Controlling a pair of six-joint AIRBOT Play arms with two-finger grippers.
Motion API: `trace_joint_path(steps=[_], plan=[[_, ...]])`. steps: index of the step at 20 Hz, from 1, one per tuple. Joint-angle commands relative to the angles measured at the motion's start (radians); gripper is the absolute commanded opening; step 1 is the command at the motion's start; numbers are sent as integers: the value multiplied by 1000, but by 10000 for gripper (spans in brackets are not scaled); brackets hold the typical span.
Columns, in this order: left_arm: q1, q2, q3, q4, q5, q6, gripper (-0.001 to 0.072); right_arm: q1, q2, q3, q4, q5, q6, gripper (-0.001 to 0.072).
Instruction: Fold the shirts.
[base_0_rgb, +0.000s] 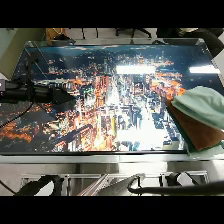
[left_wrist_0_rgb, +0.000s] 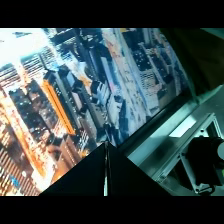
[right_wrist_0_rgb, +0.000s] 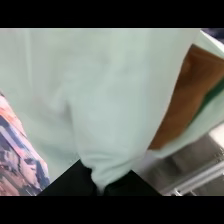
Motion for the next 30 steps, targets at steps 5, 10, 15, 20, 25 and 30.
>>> trace_joint_path(steps=[5,10,15,20,25,30], plan=[[0,-49,0,-89,-14,58,13,-5,-62,-80,-211,110,75,524],[0,-49,0,-90,-40,58,12,-4,-130,28,39,17,74,342],[-16,-49,0,-79,-21,72,12,175,-130,-13,302,-150,45,17],[-134,-22,-111,-43,67,68,12,648,-83,-264,261,-415,-10,17],[-211,39,-309,-43,153,68,12,977,-35,-395,256,-603,-12,17],[-202,64,-343,-46,165,69,13,1035,-43,-397,243,-636,-12,18]])
